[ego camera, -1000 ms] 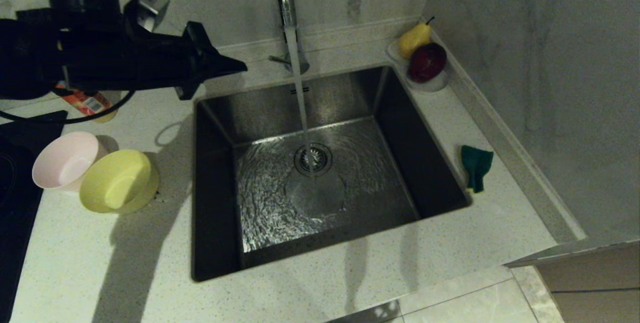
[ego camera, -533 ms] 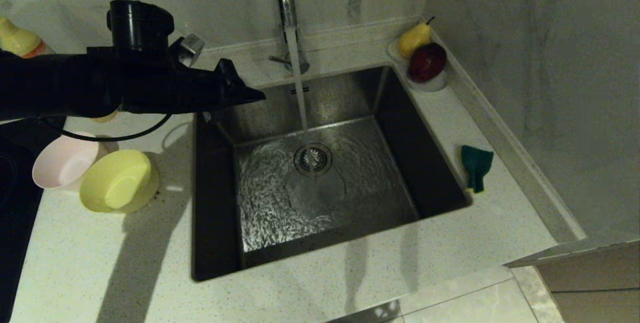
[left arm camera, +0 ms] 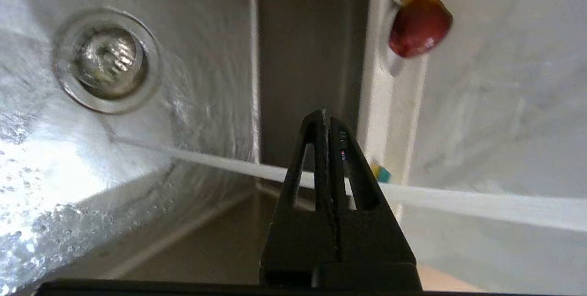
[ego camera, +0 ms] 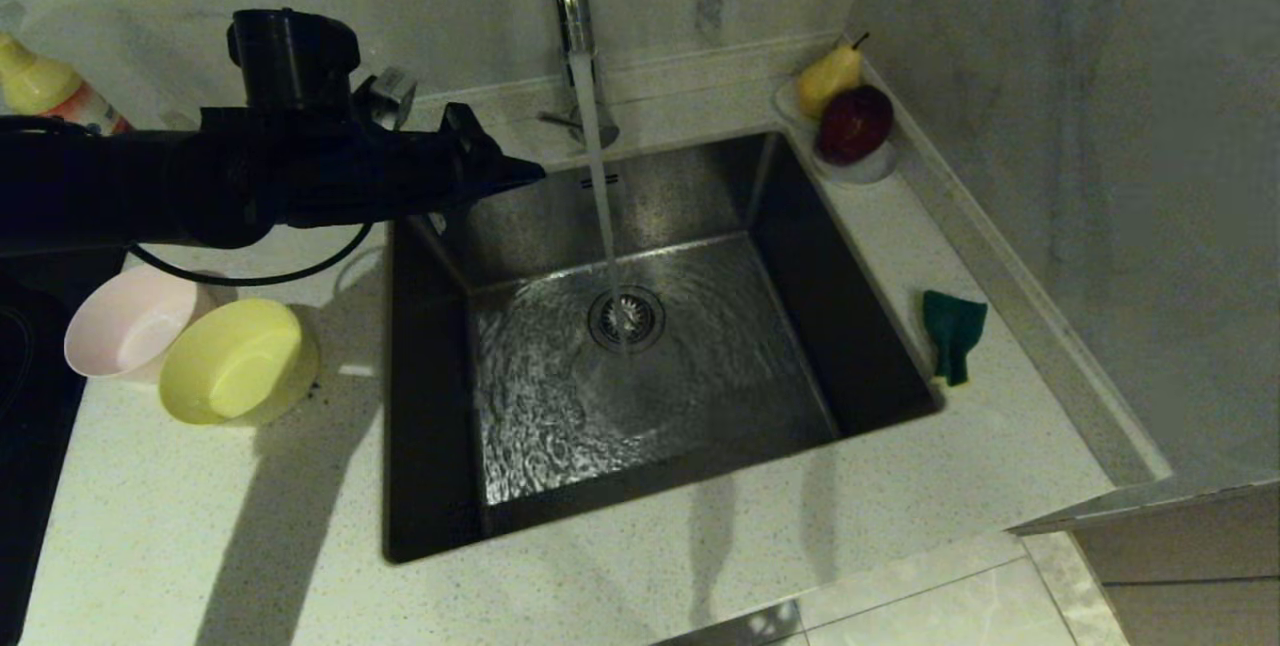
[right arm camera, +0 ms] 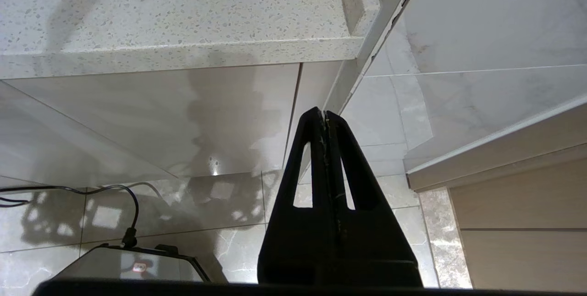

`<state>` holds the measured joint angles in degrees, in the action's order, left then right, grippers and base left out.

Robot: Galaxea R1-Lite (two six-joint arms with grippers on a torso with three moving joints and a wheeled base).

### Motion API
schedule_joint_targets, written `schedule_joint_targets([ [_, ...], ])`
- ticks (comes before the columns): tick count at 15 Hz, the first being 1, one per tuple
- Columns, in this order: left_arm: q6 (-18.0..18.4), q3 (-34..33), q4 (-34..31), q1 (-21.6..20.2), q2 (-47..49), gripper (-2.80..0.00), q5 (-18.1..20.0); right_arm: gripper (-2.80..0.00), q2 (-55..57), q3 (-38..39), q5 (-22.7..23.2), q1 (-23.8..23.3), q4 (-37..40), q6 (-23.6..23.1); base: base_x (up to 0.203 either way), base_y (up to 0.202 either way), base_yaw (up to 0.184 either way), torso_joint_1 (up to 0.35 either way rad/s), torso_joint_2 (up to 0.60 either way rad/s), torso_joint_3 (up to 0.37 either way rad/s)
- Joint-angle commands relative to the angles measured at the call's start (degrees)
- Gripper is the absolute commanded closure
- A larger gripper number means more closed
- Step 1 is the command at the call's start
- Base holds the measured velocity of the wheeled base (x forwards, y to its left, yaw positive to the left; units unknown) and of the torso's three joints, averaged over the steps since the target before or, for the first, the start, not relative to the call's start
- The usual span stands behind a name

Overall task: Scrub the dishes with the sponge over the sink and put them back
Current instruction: Turn off the faucet

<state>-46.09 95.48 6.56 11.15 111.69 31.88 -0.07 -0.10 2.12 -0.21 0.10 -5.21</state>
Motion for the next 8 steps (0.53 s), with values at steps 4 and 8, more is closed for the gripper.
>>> schedule_joint_targets([
  [4, -0.85, 3.11, 0.21, 0.01, 2.06, 0.00, 0.65, 0.00, -0.01, 0.01, 0.03, 0.03, -0.01, -0.07, 0.000, 0.000, 0.000, 0.000, 0.00, 0.000],
  [8, -3.11, 6.63, 0.98, 0.01, 3.76, 0.00, 0.56, 0.00, -0.01, 0.01, 0.05, 0.01, -0.01, -0.07, 0.000, 0.000, 0.000, 0.000, 0.00, 0.000],
])
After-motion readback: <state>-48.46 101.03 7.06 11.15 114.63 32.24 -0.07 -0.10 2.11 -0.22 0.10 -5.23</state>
